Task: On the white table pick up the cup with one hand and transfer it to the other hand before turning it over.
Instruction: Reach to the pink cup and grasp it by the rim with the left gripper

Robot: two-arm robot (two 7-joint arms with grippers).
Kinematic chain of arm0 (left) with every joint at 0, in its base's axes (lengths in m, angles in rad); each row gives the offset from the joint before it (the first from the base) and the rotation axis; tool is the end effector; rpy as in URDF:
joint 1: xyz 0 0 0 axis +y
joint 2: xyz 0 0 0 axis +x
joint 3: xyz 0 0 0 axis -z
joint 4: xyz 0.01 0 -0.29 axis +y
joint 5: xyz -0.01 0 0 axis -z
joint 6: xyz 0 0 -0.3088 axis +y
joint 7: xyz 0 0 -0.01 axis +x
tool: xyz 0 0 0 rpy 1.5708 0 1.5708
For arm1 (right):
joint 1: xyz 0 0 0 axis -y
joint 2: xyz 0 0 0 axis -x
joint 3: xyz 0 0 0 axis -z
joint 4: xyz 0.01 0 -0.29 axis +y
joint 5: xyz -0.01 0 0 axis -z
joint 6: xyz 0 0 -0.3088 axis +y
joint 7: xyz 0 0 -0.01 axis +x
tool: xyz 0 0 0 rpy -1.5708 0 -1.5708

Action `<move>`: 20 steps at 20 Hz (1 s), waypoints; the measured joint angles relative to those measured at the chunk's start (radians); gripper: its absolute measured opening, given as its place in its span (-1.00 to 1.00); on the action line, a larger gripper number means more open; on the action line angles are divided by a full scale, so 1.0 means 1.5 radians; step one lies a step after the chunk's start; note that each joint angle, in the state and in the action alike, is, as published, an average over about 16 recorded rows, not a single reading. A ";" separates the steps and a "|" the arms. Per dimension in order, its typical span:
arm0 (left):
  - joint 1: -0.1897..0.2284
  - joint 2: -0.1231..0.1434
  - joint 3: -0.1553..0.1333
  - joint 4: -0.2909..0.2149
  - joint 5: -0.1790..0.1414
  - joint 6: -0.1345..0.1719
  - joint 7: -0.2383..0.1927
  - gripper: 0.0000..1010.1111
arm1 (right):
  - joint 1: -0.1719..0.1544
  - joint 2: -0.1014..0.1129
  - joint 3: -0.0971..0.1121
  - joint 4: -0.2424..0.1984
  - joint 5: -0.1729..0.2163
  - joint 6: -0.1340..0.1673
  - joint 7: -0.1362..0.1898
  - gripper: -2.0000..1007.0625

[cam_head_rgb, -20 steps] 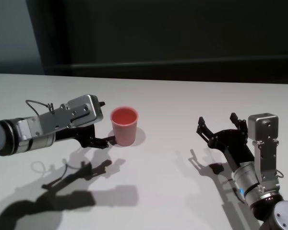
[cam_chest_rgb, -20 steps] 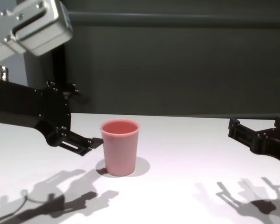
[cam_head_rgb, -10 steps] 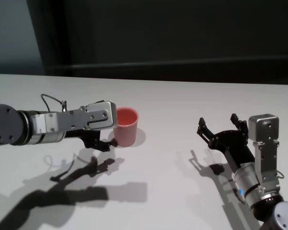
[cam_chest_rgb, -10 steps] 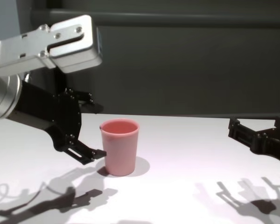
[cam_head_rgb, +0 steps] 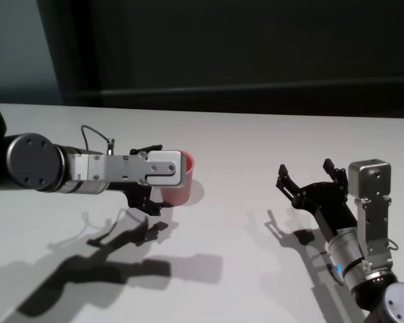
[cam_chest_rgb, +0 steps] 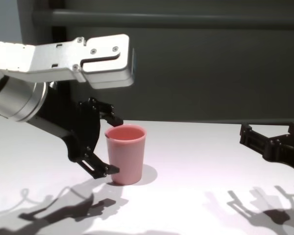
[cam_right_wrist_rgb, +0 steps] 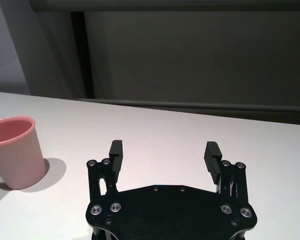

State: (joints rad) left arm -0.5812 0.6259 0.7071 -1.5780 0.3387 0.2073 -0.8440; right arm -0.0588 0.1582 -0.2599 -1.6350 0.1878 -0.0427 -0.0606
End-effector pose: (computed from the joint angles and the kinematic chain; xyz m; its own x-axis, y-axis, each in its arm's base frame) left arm 0.4110 0.0029 -0.1698 0.7833 -0.0145 0.6215 -0.5203 0.5318 0.6682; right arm 0.3002 0.0394 -0.3071 0.2026 -0.9779 -0.0508 0.9793 0.2026 0.0058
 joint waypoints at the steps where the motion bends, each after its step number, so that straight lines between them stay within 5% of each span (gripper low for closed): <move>1: -0.007 -0.003 0.007 0.004 0.004 0.000 -0.005 0.99 | 0.000 0.000 0.000 0.000 0.000 0.000 0.000 0.99; 20: -0.108 -0.041 0.091 0.082 0.031 -0.018 -0.062 0.99 | 0.000 0.000 0.000 0.000 0.000 0.000 0.000 0.99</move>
State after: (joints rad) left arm -0.7439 0.5646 0.8429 -1.4551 0.3846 0.1807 -0.9376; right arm -0.0588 0.1582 -0.2599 -1.6350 0.1878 -0.0427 -0.0606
